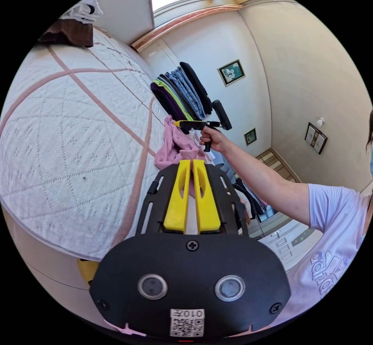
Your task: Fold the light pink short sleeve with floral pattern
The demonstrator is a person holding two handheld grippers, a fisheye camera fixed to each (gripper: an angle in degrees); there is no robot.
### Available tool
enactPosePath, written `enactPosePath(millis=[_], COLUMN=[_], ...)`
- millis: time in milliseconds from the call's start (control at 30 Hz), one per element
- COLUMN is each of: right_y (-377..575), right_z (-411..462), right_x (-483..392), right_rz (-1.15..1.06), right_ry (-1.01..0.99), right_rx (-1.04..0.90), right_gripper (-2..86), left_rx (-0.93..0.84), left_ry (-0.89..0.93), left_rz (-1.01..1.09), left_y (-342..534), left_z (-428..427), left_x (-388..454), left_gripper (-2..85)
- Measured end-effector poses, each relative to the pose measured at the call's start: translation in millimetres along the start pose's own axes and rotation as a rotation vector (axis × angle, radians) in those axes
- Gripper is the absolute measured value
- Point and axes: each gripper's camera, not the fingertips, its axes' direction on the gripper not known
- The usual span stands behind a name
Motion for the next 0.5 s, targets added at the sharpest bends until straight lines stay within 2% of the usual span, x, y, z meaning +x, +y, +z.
enactPosePath(millis=[67, 233, 400, 500], right_y=[0.3, 22.3, 1.8, 7.5], right_z=[-1.7, -56.2, -18.0, -22.1], right_x=[-3.6, -21.0, -27.6, -27.3], right_rz=[0.013, 0.01, 0.021, 0.077], right_ry=[0.05, 0.1, 0.147, 0.189], right_rx=[-0.033, 0.225, 0.071, 0.094], right_gripper=[3.7, 3.3, 3.6, 4.6], left_rx=[0.003, 0.013, -0.037, -0.097], left_ry=[0.022, 0.004, -0.039, -0.16], left_rz=[-0.02, -0.08, -0.12, -0.026], left_y=[3.7, 17.3, 16.4, 8.9], left_z=[0.6, 5.5, 20.2, 17.3], left_x=[-1.4, 0.9, 4.4, 27.3], left_gripper=[0.0, 0.0, 0.4, 0.8])
